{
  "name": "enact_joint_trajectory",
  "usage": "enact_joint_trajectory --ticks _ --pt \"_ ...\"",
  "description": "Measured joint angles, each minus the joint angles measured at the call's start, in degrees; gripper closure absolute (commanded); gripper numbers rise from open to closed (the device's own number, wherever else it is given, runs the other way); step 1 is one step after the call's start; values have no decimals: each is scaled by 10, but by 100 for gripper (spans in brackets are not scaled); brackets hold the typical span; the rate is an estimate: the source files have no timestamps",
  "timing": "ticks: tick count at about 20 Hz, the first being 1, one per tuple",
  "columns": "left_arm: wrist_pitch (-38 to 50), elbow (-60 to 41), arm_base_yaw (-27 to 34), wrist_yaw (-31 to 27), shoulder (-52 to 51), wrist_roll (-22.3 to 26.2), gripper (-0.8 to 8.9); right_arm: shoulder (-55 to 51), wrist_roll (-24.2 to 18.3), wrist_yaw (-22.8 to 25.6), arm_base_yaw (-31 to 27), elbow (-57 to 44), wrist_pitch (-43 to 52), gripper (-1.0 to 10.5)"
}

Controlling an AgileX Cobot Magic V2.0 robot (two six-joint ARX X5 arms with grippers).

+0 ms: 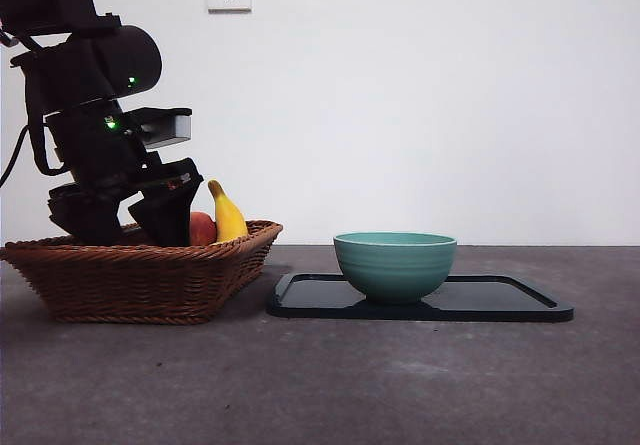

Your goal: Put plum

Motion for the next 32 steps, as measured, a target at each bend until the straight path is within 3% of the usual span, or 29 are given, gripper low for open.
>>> enact_joint_trajectory --ticks 4,12,17,23,32 --pt "-4 8 0 0 -33 -2 312 0 0 0 0 0 0 691" --pt "-27 45 0 9 -199 -37 314 0 0 0 0 0 14 691" --pt "-130 46 0 110 -301 -45 316 0 0 3 0 0 24 691" --pt "-307 46 -1 210 -322 -12 317 0 0 3 0 0 28 691" --pt "-310 46 -4 228 -322 -1 317 33 24 5 0 0 52 691"
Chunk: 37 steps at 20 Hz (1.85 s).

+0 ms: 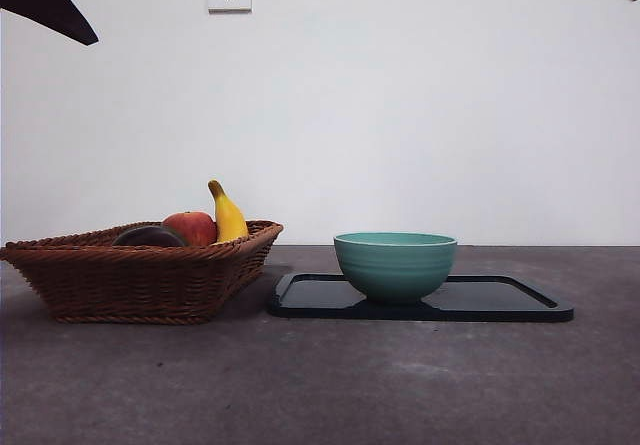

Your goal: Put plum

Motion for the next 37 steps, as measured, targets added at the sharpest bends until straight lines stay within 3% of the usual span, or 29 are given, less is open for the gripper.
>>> enact_joint_trajectory --ticks 5,12,18,26,29,35,37 --pt "0 0 0 0 0 0 317 117 40 42 0 30 79 691" --pt "0 0 0 0 0 0 317 369 42 61 0 193 87 689" --pt "0 0 0 0 0 0 317 522 40 88 0 275 85 689" --pt "0 0 0 0 -1 0 317 609 37 91 25 286 110 690" --pt "0 0 0 0 -1 0 317 636 37 126 42 287 119 706" --pt "-2 0 0 0 -1 0 317 647 26 150 49 287 139 922" --pt "-2 0 0 0 -1 0 317 647 25 153 49 287 140 937"
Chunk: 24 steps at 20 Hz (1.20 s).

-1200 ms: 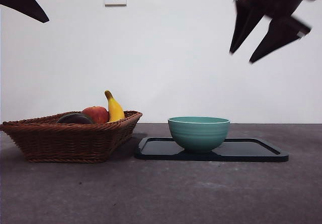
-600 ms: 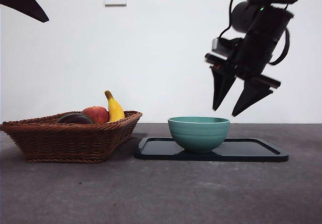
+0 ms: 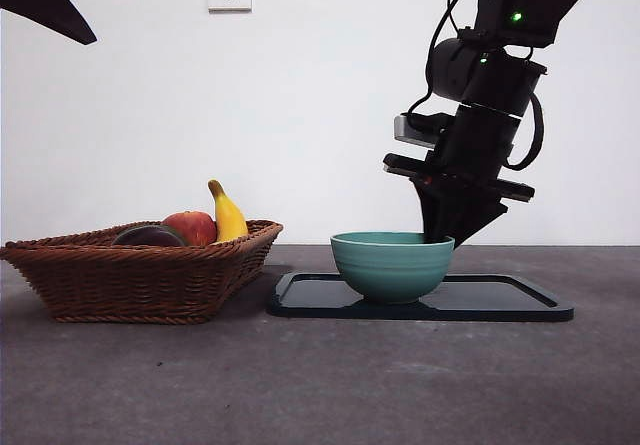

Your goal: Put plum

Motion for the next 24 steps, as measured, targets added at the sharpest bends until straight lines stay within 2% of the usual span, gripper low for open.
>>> enact_joint_trajectory --ticks 8,12,16,24 --pt "0 0 0 0 0 0 317 -17 0 2 0 19 -17 937" --pt "0 0 0 0 0 0 317 -92 -4 0 0 54 -69 937" --pt "0 0 0 0 0 0 317 -181 -10 -4 0 49 -118 937" --pt "0 0 0 0 0 0 317 -384 -13 -5 17 -138 -119 937"
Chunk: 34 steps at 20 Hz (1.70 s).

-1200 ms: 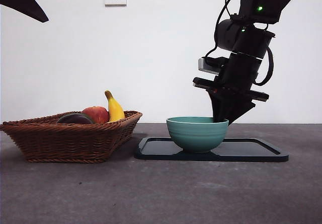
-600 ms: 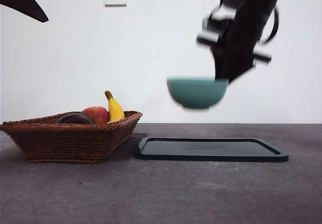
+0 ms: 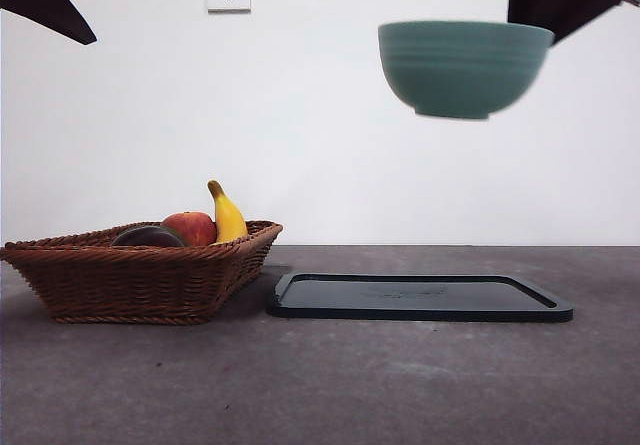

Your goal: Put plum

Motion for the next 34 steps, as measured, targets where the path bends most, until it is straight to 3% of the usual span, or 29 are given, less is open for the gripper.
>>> enact_joint_trajectory --ticks 8,15,30,34 --pt "0 0 0 0 0 0 317 -16 21 -2 73 -157 111 937" --pt "0 0 0 0 0 0 317 -5 48 0 100 -259 205 937" --pt "1 0 0 0 0 0 317 53 59 3 125 -294 253 930" --pt "1 0 0 0 0 0 317 54 60 14 125 -294 253 734"
